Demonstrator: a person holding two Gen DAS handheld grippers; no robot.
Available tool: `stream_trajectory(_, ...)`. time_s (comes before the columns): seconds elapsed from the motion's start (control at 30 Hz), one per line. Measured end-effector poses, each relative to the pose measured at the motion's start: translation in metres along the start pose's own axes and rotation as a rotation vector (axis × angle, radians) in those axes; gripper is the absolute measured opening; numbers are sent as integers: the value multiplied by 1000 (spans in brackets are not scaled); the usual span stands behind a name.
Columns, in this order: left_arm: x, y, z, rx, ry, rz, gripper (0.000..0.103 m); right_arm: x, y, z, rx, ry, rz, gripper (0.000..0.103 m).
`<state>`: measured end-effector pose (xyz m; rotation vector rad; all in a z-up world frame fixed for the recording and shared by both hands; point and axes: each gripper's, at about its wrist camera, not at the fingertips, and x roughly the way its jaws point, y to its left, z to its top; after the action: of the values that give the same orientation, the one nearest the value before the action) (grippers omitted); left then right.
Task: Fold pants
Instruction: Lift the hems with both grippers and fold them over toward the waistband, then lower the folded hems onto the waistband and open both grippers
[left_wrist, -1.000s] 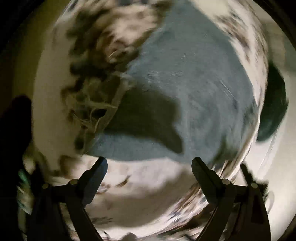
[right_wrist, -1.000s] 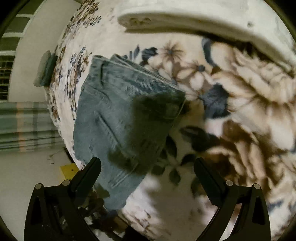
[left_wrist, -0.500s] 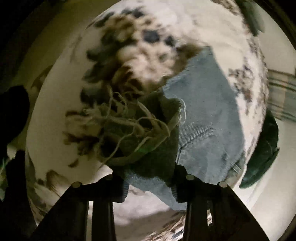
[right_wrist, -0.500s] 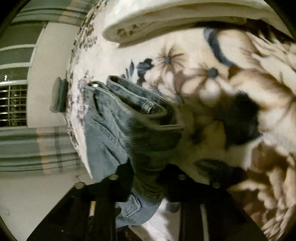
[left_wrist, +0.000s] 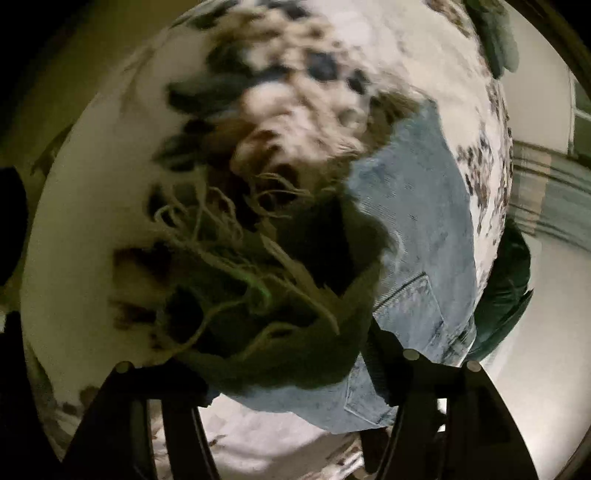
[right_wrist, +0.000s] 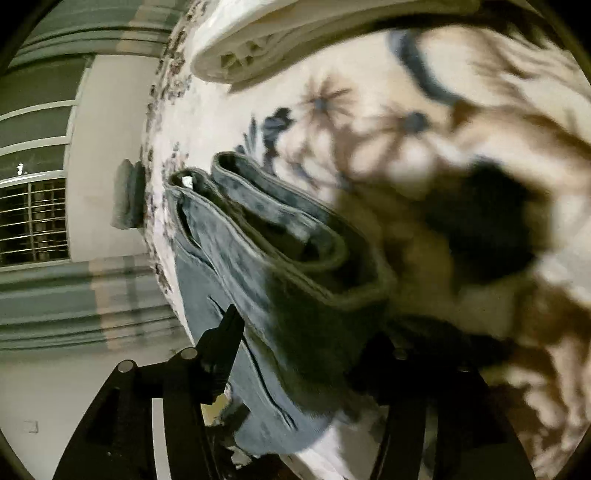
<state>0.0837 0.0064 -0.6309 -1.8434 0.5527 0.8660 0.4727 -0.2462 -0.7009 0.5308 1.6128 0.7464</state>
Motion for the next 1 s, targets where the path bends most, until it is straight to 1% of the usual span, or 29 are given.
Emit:
stream_trajectory(0.03, 1, -8, -3, 25, -21, 12, 50, 2, 2, -1, 2, -17, -18, 56)
stream_trajectory(0.07, -3, -13, -5, 43, -35, 17, 31, 4, 4, -1, 6, -23, -23, 40)
stream_trajectory(0.1, -5, -20, -4, 66, -46, 27, 31, 4, 6, -3, 12, -27, -29, 36)
stream_trajectory(0.17, -12, -33, -1, 112, -62, 29, 27, -3, 13, -8, 18, -43, -33, 30)
stream_trajectory(0.3, -35, -64, 2, 205, -82, 48, 26, -22, 33, -17, 34, -55, -33, 26)
stream_trajectory(0.37, -52, -72, -2, 250, -83, 56, 26, -35, 49, -21, 49, -58, -29, 24)
stream_trajectory(0.5, -82, -120, -6, 358, -77, 92, 26, -65, 79, -27, 80, -73, -13, 23)
stream_trajectory(0.57, -93, -144, -10, 403, -61, 90, 26, -87, 93, -25, 102, -98, 5, 23)
stream_trajectory(0.63, -95, -180, -13, 457, -43, 82, 26, -115, 102, -20, 125, -139, 23, 22)
stream_trajectory(0.67, -95, -200, -18, 492, -25, 61, 26, -131, 106, -15, 138, -166, 32, 22)
stream_trajectory(0.73, -87, -233, -25, 550, 3, 36, 26, -165, 112, -1, 177, -240, 61, 22)
stream_trajectory(0.83, -53, -306, -43, 649, 84, -36, 26, -214, 119, 27, 218, -370, 84, 22)
stream_trajectory(0.87, -45, -321, -49, 669, 104, -53, 26, -231, 120, 38, 231, -420, 88, 22)
stream_trajectory(0.93, -9, -374, -69, 745, 174, -104, 26, -258, 121, 62, 261, -513, 93, 22)
stream_trajectory(1.0, 20, -412, -88, 807, 228, -139, 26, -284, 116, 81, 290, -603, 96, 22)
